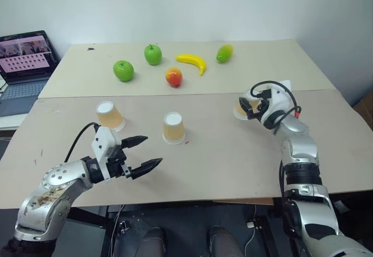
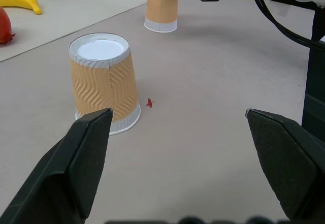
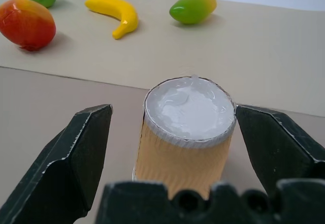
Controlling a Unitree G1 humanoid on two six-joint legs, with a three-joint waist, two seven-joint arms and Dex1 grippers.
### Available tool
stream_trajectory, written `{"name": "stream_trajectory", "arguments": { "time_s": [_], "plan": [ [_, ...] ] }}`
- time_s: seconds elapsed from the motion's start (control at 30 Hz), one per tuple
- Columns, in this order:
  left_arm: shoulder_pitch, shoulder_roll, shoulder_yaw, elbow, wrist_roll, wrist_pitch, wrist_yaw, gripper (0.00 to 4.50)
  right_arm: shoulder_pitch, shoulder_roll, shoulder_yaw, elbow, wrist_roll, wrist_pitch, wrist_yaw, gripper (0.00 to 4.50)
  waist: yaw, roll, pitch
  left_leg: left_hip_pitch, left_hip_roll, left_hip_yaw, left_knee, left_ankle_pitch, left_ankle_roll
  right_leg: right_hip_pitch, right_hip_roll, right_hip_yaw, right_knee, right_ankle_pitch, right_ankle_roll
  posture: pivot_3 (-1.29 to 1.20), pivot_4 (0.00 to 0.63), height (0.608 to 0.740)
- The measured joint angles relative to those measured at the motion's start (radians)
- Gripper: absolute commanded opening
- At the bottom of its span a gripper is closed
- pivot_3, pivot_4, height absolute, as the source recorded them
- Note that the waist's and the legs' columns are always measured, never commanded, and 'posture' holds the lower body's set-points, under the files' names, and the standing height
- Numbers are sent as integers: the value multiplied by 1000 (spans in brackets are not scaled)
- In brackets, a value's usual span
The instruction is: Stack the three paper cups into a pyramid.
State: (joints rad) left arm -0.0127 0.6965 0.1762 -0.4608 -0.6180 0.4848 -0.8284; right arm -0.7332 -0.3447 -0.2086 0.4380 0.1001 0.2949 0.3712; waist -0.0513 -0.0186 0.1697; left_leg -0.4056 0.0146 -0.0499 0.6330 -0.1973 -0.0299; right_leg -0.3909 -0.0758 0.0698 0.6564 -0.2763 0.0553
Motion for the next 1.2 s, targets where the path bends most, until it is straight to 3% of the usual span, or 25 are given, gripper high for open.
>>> {"name": "stream_trajectory", "arguments": {
  "time_s": [0.6, 1.2],
  "plan": [
    [11, 0, 2, -6, 0, 0, 26, 4500, -150, 13, 5, 305, 38, -136, -5, 4469, -15, 0, 0, 0, 0, -1, 0, 0, 0, 0, 0, 0, 0, 0, 0, 0, 150, 732],
    [15, 0, 2, -7, -1, 0, 30, 4500, -145, 11, 51, 255, 19, -142, -7, 4469, -17, 0, 0, 0, 0, -1, 0, 0, 0, 0, 0, 0, 0, 0, 0, 0, 150, 732]
  ]
}}
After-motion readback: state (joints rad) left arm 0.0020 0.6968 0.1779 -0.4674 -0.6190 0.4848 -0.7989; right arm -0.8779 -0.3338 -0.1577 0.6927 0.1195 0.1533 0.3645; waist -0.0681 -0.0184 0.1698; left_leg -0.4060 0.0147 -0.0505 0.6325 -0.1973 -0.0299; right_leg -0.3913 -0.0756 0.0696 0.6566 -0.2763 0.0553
